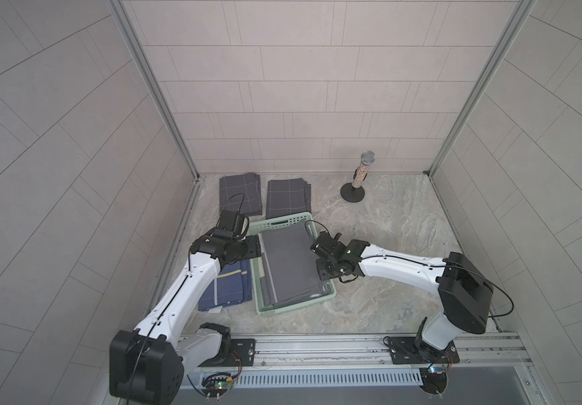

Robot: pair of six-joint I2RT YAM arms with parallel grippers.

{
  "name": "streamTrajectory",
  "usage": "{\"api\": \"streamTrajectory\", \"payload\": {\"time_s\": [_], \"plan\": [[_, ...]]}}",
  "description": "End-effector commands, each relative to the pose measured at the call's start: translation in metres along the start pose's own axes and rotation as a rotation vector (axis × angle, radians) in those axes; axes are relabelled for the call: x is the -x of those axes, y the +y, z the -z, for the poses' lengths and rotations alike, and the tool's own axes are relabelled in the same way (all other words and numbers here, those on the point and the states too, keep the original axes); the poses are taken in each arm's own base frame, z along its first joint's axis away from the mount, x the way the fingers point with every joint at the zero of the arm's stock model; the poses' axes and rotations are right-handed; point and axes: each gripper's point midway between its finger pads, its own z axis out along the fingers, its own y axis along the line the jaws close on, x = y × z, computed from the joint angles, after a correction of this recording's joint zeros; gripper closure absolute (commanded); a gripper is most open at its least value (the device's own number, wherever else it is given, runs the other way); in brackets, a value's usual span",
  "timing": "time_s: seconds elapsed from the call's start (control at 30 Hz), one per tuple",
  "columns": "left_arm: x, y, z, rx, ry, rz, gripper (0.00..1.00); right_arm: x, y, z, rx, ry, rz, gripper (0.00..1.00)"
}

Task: Put the folded pillowcase in the basket
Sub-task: Move the basket to the center of the board, then move the pillowcase to the center of the board.

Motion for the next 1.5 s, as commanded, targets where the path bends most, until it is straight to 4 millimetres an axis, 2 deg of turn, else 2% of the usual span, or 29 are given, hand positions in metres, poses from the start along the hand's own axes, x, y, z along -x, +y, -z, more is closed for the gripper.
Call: {"api": "streamTrajectory", "payload": {"time_s": [0.0,0.13,0.2,0.27,0.37,0.5,0.63,0.73,0.8,0.83,0.9,0.97,1.13,1.37,1.47], "plan": [[-0.001,-0.001,0.0,-0.014,-0.007,0.013,0.3,-0.016,-0.038,0.009,-0.12,0.016,-0.022,1.0],[-0.002,-0.004,-0.006,-0.033,0.01,0.042,0.31,-0.038,-0.09,0.024,-0.221,0.037,-0.076,1.0],[-0.005,-0.007,-0.011,-0.052,0.028,0.112,0.33,-0.05,-0.115,0.029,-0.263,0.046,-0.1,1.0],[-0.01,-0.029,-0.023,-0.175,0.051,0.196,0.35,-0.06,-0.137,0.034,-0.312,0.064,-0.122,1.0],[-0.019,-0.045,-0.036,-0.207,0.062,0.231,0.36,-0.067,-0.163,0.038,-0.366,0.091,-0.15,1.0],[-0.022,-0.054,-0.043,-0.212,0.07,0.218,0.36,-0.064,-0.184,0.042,-0.379,0.12,-0.185,1.0],[-0.011,-0.042,-0.038,-0.114,0.07,0.171,0.36,-0.059,-0.195,0.047,-0.434,0.174,-0.148,1.0],[-0.003,-0.015,-0.036,0.004,0.113,0.198,0.34,-0.059,-0.215,0.052,-0.532,0.187,-0.138,0.97],[0.001,0.012,-0.035,0.062,0.148,0.28,0.33,-0.058,-0.225,0.057,-0.566,0.182,-0.163,0.75],[0.003,0.025,-0.033,0.08,0.155,0.321,0.33,-0.056,-0.226,0.06,-0.565,0.172,-0.171,0.66],[0.004,0.05,-0.029,0.135,0.15,0.376,0.33,-0.052,-0.226,0.066,-0.562,0.143,-0.179,0.59],[-0.001,0.071,-0.026,0.184,0.159,0.43,0.32,-0.048,-0.224,0.073,-0.547,0.107,-0.188,0.55],[-0.024,0.097,-0.037,0.315,0.238,0.473,0.3,-0.034,-0.203,0.098,-0.393,-0.014,-0.225,0.49],[-0.066,0.095,-0.075,0.312,0.44,0.532,0.31,-0.017,-0.175,0.144,-0.192,-0.18,-0.241,0.44],[-0.076,0.088,-0.082,0.291,0.473,0.53,0.33,-0.014,-0.171,0.156,-0.134,-0.26,-0.249,0.41]]}}
